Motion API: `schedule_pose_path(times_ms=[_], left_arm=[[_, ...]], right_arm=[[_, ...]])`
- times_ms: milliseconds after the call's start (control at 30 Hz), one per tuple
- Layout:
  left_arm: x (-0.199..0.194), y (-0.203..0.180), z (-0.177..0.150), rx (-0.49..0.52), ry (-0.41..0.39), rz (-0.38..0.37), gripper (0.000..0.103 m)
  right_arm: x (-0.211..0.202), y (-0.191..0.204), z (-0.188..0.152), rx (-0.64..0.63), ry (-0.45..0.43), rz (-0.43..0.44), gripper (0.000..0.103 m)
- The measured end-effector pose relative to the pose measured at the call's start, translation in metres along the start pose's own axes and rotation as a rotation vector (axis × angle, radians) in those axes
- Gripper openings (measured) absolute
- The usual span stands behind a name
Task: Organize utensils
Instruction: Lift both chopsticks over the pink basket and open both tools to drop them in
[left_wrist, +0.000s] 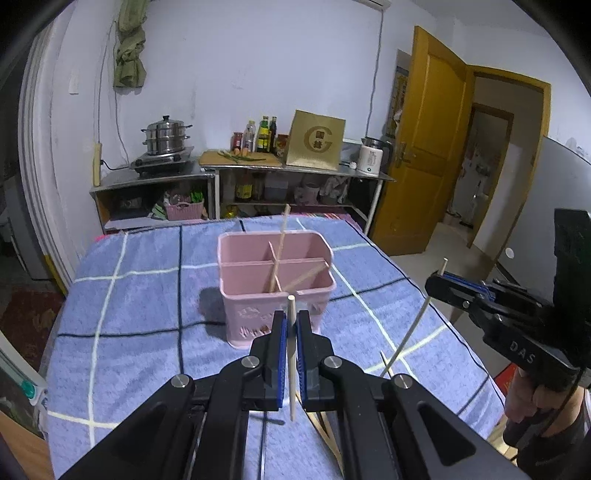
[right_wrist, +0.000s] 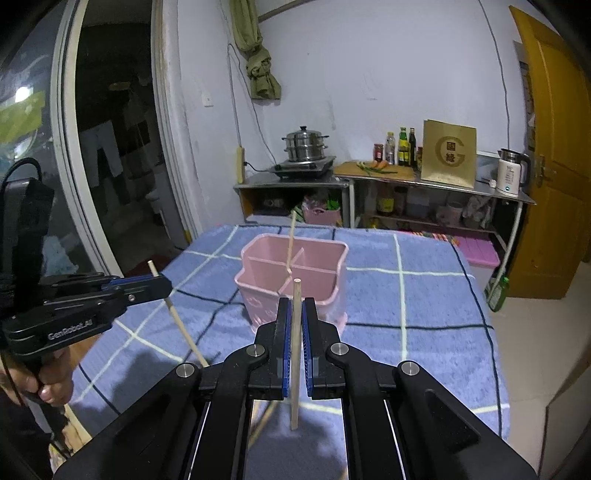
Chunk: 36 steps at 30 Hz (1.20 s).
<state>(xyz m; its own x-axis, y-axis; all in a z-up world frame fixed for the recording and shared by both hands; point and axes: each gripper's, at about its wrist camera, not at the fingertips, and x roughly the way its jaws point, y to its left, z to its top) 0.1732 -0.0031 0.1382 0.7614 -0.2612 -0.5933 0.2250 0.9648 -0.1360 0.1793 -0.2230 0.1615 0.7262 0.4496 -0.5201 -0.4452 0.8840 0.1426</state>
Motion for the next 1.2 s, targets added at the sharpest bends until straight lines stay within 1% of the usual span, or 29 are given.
schedule_pose_path(times_ms=[133, 233, 467, 600, 700, 933, 1067, 1200], left_arm=[[0.000, 0.013, 0.021, -0.023, -0.023, 0.005, 0.005], [-0.003, 0.021, 0.040, -0.034, -0.056, 0.009, 0.005], [-0.003, 0.035, 0.083, -0.058, -0.131, 0.022, 0.005], [0.004, 0.042, 0.104, -0.059, -0.157, 0.039, 0.005], [0.012, 0.047, 0.115, -0.066, -0.166, 0.045, 0.005], [0.031, 0.054, 0.125, -0.053, -0.174, 0.071, 0.005], [0.045, 0.061, 0.121, -0.065, -0.166, 0.071, 0.005], [0.061, 0.068, 0.111, -0.072, -0.151, 0.070, 0.005]], right_arm=[[0.004, 0.002, 0.017, 0.018, -0.036, 0.042, 0.006], [0.008, 0.005, 0.031, 0.021, -0.063, 0.053, 0.006], [0.020, 0.011, 0.067, 0.036, -0.127, 0.061, 0.006], [0.027, 0.010, 0.083, 0.049, -0.162, 0.062, 0.006], [0.036, 0.009, 0.091, 0.047, -0.171, 0.040, 0.006], [0.056, 0.004, 0.102, 0.076, -0.181, 0.051, 0.006], [0.066, 0.002, 0.101, 0.081, -0.182, 0.055, 0.006], [0.083, 0.000, 0.093, 0.092, -0.163, 0.054, 0.006]])
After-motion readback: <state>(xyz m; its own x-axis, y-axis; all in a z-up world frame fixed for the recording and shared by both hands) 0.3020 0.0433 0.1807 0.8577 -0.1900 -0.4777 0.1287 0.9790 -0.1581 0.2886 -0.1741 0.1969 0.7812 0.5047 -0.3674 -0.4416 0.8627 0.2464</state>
